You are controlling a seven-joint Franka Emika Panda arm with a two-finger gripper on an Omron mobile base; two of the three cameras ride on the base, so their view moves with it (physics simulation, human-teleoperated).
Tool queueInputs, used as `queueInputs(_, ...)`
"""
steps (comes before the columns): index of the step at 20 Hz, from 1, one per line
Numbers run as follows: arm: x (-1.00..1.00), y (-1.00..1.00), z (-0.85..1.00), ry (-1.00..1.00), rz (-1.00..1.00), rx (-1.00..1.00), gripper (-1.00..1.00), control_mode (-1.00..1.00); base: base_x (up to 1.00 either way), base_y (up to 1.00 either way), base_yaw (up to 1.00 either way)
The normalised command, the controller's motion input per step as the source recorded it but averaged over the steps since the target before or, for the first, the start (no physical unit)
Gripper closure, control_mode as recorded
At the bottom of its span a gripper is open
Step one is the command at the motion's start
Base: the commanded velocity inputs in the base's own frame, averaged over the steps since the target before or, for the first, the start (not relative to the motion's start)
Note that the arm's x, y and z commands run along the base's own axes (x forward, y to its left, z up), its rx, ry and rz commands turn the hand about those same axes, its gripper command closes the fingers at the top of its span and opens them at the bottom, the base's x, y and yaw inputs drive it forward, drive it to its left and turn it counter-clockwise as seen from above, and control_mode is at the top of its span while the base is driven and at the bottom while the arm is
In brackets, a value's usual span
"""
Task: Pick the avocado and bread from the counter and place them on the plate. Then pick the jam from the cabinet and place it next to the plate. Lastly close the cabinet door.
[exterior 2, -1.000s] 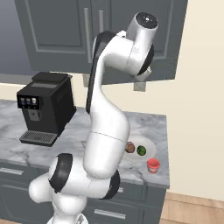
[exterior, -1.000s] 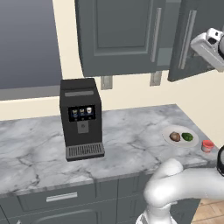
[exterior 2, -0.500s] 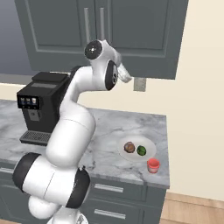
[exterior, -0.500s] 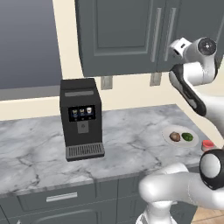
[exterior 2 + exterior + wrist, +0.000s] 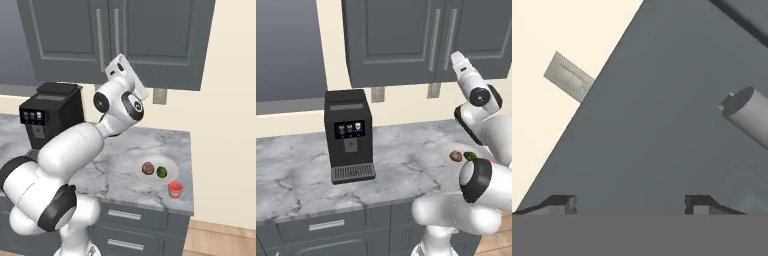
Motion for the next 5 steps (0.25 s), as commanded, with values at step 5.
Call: queueInputs(5,-0.91,-0.48,0.12,-0.43,0.32,0.18,-1.00,-1.00,0.00,0.00,0.00)
